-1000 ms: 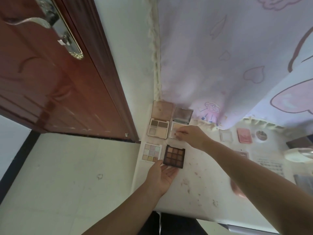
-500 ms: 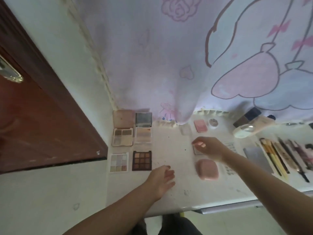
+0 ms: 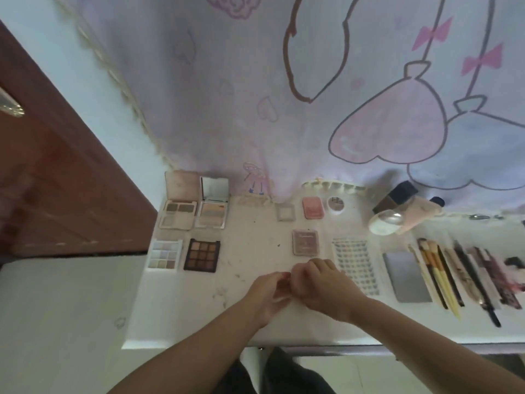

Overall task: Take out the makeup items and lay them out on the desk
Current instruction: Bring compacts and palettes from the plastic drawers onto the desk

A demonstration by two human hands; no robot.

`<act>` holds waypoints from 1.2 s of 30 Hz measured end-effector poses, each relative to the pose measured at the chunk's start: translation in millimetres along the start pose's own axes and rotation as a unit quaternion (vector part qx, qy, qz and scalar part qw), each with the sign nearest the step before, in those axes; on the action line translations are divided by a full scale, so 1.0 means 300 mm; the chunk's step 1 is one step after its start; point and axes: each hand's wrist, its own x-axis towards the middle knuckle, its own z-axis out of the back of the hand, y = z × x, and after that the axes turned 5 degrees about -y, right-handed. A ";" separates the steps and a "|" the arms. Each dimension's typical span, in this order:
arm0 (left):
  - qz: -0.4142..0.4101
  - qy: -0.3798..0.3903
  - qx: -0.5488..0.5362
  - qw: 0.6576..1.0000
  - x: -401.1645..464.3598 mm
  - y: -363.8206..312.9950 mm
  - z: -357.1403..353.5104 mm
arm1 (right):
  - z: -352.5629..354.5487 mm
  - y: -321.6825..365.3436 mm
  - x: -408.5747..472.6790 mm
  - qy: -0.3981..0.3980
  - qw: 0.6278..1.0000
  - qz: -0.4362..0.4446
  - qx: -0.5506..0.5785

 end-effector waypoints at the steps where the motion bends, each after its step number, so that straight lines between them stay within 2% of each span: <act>1: 0.004 0.022 -0.013 1.000 -0.006 0.001 0.012 | 0.011 0.010 0.004 -0.008 0.999 -0.003 0.041; 4: 0.034 0.143 -0.098 0.984 -0.040 -0.001 0.054 | 0.060 0.071 0.025 -0.044 0.989 0.007 0.143; 6: 0.018 0.178 -0.154 0.972 -0.063 -0.006 0.093 | 0.095 0.118 0.045 -0.051 0.984 0.035 0.170; 11: -0.027 0.171 -0.220 0.960 -0.119 -0.017 0.193 | 0.157 0.218 0.106 -0.002 0.981 0.106 0.164; 15: -0.039 0.164 -0.272 0.947 -0.159 0.007 0.328 | 0.178 0.318 0.171 0.068 0.961 0.124 0.237; 18: -0.041 0.158 -0.309 0.937 -0.199 0.017 0.441 | 0.192 0.409 0.234 0.134 0.946 0.121 0.268; 20: -0.017 0.149 -0.332 0.931 -0.213 0.029 0.527 | 0.193 0.473 0.284 0.135 0.928 0.086 0.336; 22: 0.000 0.123 -0.335 0.934 -0.221 0.039 0.605 | 0.181 0.531 0.333 0.110 0.917 0.035 0.382; 23: -0.003 0.099 -0.324 0.941 -0.220 0.043 0.636 | 0.171 0.561 0.354 0.100 0.923 0.023 0.372; 28: -0.088 -0.049 -0.242 0.965 -0.191 0.040 0.758 | 0.073 0.703 0.439 0.041 0.970 0.072 0.229; 32: -0.156 -0.197 -0.038 0.967 -0.181 0.024 0.824 | 0.007 0.754 0.480 0.024 0.973 0.081 0.214; 36: -0.158 -0.260 0.092 0.948 -0.171 0.003 0.850 | -0.035 0.796 0.518 0.016 0.978 0.089 0.187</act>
